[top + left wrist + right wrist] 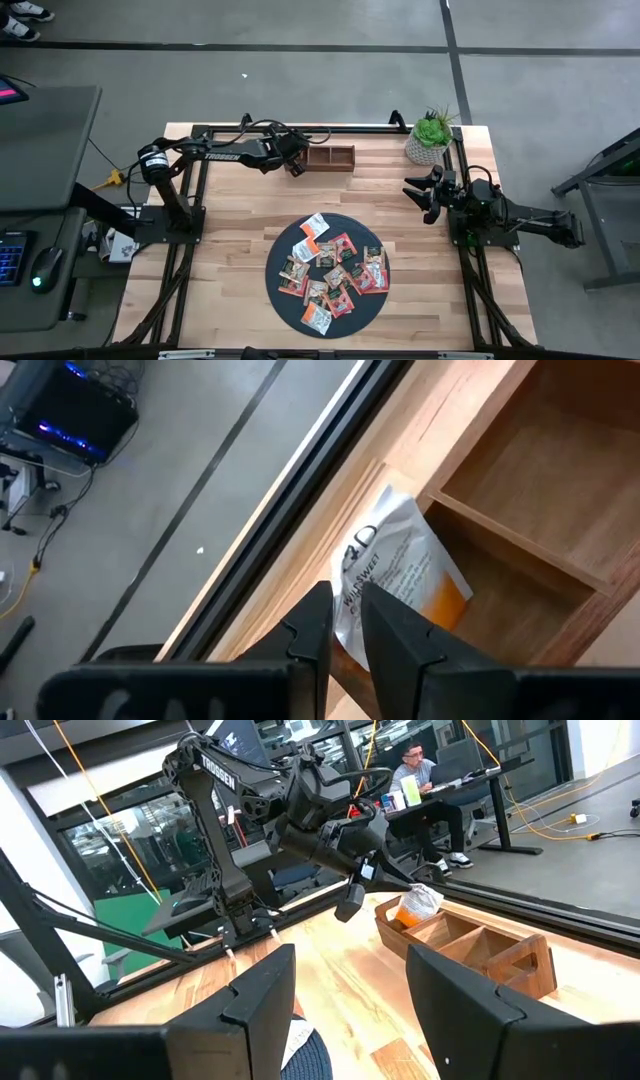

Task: Pick & Place Tea
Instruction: Put the white tea bag into the left section of the wooden organizer

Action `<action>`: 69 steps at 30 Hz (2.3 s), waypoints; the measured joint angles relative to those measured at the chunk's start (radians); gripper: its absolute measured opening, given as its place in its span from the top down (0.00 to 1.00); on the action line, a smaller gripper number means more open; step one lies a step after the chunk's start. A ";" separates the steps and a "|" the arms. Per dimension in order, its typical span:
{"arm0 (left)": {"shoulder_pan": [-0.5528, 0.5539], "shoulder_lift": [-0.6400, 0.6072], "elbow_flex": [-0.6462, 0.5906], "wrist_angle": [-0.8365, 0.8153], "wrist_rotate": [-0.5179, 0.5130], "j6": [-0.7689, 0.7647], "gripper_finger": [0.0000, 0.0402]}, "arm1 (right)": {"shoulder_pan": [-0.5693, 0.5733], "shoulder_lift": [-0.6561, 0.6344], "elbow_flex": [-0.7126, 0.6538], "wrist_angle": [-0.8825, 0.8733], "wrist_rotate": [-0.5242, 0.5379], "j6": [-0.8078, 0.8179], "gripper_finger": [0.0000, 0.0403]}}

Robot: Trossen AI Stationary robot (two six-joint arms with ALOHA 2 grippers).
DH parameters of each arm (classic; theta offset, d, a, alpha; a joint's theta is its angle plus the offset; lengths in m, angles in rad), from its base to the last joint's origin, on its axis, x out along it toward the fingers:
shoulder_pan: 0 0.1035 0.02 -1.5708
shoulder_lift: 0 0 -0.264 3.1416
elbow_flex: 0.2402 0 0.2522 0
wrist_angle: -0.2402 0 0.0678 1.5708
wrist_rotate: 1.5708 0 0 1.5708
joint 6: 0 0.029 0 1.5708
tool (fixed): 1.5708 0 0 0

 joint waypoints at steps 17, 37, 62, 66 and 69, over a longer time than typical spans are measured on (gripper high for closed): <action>0.000 -0.012 0.092 0.001 0.030 0.198 0.87 | 0.000 0.000 0.000 0.000 0.000 0.000 0.53; -0.024 -0.013 0.177 -0.201 0.799 0.049 0.76 | 0.000 0.000 0.000 0.000 0.000 0.000 0.53; -0.103 0.032 -0.038 -0.024 1.084 -0.142 0.38 | 0.000 0.000 0.000 0.000 0.000 0.000 0.53; -0.137 0.094 -0.037 0.007 1.103 -0.173 0.38 | 0.000 0.000 0.000 0.000 0.000 0.000 0.53; -0.152 0.125 -0.041 0.022 1.104 -0.197 0.38 | 0.000 -0.001 0.000 0.000 0.000 0.000 0.53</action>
